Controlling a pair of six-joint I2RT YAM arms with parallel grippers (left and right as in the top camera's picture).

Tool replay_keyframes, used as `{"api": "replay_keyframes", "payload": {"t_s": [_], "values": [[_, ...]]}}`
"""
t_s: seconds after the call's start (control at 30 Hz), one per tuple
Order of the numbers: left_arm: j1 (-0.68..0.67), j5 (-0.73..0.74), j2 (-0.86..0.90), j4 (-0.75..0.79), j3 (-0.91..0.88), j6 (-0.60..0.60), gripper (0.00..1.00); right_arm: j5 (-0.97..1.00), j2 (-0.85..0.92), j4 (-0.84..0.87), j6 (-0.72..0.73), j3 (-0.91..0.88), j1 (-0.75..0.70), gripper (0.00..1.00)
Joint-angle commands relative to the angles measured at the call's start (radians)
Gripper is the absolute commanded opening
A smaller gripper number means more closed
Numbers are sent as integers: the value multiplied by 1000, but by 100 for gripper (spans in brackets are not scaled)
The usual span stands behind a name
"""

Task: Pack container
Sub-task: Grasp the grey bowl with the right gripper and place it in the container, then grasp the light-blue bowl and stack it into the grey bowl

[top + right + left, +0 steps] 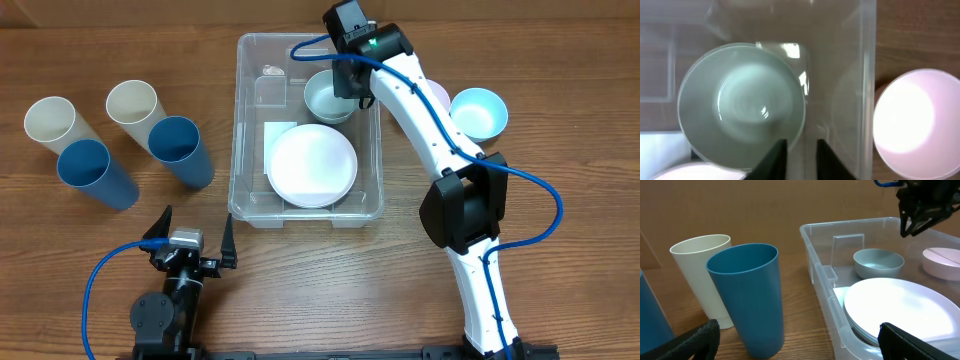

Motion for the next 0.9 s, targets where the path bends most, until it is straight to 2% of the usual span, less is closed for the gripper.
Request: {"api": "replay_keyframes", "payload": {"t_s": [0.0,0.07,0.17,0.23,0.3,0.43,0.6,0.73,0.87], "values": [[11,-3,-7,-2,-3,13,100,-7,-58,-68,-8,167,5,46],[11,-3,-7,-2,-3,13,100,-6,-71,-146,-4,293,-1,62],[11,-3,-7,-2,-3,13,100,-8,-74,-269,68,484,-59,76],[11,-3,-7,-2,-3,13,100,-44,-74,-330,131,525,-130,82],[11,-3,-7,-2,-3,13,100,-147,-74,-396,219,519,-292,85],[11,-3,-7,-2,-3,13,100,-277,-71,-438,222,519,-505,88],[11,-3,-7,-2,-3,13,100,-285,-69,-414,206,338,-645,88],[11,-3,-7,-2,-3,13,100,-284,-69,-272,191,24,-670,88],[11,-3,-7,-2,-3,13,100,-284,-69,-152,192,-170,-685,87]]}}
